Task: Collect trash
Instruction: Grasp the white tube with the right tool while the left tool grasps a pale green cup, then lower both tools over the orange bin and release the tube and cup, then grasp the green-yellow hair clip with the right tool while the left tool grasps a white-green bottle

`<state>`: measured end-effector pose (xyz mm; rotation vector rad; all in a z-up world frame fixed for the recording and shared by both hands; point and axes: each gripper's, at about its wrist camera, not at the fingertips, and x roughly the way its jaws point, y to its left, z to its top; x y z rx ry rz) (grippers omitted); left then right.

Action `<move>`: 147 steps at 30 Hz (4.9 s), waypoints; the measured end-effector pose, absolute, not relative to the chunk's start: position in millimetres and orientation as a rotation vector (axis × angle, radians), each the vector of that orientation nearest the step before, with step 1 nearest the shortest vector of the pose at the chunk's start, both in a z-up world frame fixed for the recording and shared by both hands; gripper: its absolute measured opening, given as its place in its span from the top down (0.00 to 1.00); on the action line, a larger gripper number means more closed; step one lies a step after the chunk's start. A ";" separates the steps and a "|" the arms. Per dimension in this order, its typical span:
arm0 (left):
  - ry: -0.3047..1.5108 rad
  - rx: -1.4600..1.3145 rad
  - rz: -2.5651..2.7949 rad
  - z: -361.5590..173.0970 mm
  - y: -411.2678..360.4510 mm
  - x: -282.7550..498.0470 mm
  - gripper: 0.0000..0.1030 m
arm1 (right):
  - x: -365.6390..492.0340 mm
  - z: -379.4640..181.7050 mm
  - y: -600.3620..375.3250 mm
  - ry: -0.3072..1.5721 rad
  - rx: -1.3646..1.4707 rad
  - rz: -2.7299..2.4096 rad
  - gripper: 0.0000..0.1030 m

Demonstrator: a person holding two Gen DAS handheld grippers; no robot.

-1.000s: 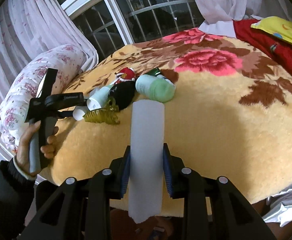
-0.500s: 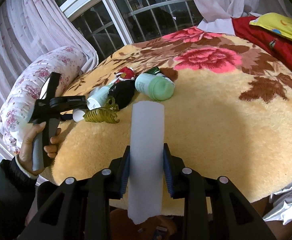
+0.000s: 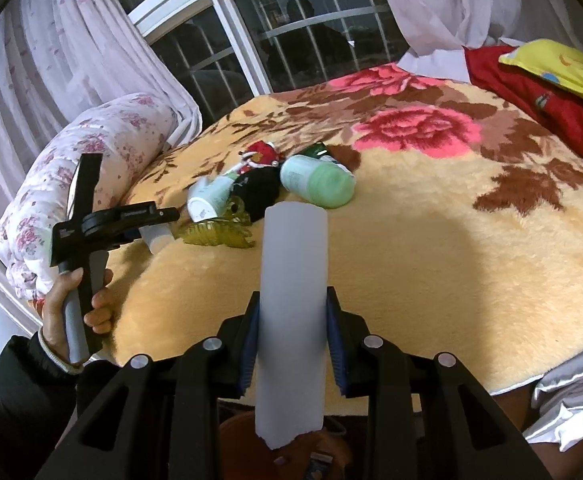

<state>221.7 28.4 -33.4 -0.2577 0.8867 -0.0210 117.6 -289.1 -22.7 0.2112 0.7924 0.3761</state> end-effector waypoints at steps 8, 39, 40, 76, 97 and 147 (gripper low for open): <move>0.757 -0.155 -0.089 0.2 11.0 166.7 0.51 | 103.2 -12.4 -277.0 0.781 0.200 0.393 0.70; 0.929 0.016 -0.253 -98.6 -38.1 -29.4 0.52 | -11.1 -80.6 -239.1 0.995 0.069 0.447 0.70; 0.933 0.017 -0.255 -100.2 -38.0 -30.2 0.52 | -12.2 -84.0 -239.6 1.002 0.073 0.445 0.70; 0.826 0.035 -0.321 -75.6 -40.7 -4.4 0.15 | 193.3 -15.2 -213.2 0.824 -0.142 0.604 0.29; 0.907 -0.083 -0.330 -97.0 -18.9 19.0 0.15 | 237.3 -37.3 -151.6 0.956 -0.303 0.698 0.43; 0.989 0.275 -0.195 -58.4 -84.8 286.8 0.46 | 142.1 -32.9 -324.0 0.782 0.219 0.434 0.42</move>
